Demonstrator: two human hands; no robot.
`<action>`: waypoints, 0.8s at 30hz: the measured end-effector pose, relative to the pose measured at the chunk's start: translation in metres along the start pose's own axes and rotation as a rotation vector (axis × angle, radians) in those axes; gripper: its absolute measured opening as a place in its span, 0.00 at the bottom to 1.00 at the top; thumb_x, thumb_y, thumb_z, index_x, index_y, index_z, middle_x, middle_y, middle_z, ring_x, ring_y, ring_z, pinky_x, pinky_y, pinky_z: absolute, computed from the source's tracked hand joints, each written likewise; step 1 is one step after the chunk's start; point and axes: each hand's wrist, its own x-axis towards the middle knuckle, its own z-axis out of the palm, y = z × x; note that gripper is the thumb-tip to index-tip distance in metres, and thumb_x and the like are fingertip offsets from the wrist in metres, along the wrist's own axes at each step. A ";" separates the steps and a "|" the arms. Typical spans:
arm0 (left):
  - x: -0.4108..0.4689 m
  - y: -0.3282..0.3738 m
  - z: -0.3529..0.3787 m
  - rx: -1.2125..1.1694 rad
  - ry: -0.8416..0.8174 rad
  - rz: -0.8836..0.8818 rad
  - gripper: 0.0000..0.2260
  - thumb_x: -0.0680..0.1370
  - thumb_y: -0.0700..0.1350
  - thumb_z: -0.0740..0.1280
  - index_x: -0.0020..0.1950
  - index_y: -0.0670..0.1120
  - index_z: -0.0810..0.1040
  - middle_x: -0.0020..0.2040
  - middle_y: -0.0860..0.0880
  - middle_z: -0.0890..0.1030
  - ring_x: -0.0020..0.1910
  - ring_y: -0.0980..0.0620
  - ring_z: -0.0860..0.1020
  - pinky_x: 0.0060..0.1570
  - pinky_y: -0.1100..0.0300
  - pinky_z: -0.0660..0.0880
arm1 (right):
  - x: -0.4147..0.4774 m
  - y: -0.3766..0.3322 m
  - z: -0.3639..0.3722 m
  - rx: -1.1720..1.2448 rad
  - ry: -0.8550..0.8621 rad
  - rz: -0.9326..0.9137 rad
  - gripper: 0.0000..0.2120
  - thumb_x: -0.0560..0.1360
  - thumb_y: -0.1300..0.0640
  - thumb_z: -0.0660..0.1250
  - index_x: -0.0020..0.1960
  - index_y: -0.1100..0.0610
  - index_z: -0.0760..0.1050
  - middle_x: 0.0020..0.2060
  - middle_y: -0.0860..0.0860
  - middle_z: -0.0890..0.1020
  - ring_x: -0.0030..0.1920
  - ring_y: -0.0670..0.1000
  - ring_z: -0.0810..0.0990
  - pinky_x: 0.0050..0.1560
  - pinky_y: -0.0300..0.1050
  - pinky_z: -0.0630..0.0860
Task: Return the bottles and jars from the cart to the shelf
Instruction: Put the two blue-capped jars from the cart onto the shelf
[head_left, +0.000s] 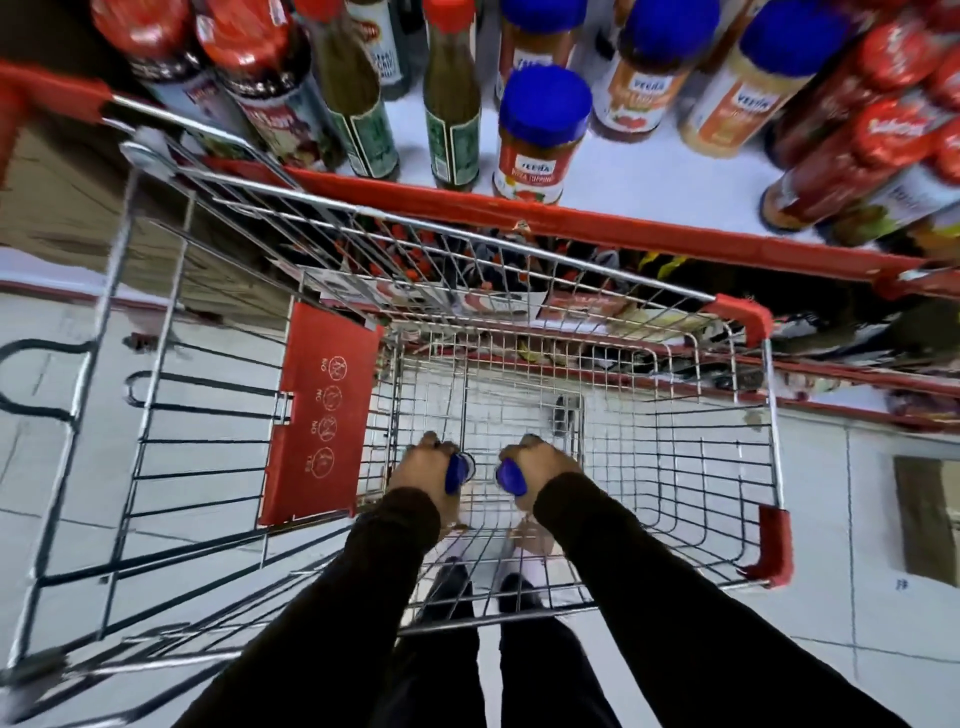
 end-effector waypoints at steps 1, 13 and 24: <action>-0.006 0.005 -0.010 -0.006 0.022 0.005 0.21 0.71 0.42 0.68 0.64 0.47 0.74 0.62 0.45 0.73 0.56 0.42 0.79 0.57 0.51 0.79 | -0.008 0.002 -0.010 0.019 0.021 0.021 0.28 0.69 0.60 0.75 0.67 0.57 0.72 0.63 0.56 0.75 0.61 0.60 0.78 0.61 0.54 0.78; -0.066 0.079 -0.127 -0.063 0.248 0.178 0.25 0.67 0.49 0.73 0.63 0.48 0.76 0.58 0.45 0.81 0.56 0.43 0.80 0.51 0.58 0.77 | -0.111 0.027 -0.126 0.198 0.265 0.107 0.33 0.65 0.48 0.79 0.66 0.54 0.72 0.59 0.56 0.81 0.59 0.59 0.80 0.58 0.50 0.80; -0.096 0.156 -0.229 0.019 0.410 0.400 0.25 0.64 0.52 0.75 0.60 0.49 0.78 0.59 0.46 0.79 0.57 0.44 0.79 0.57 0.52 0.78 | -0.181 0.050 -0.220 0.161 0.555 0.165 0.30 0.58 0.45 0.79 0.58 0.50 0.79 0.55 0.54 0.83 0.55 0.57 0.82 0.57 0.47 0.79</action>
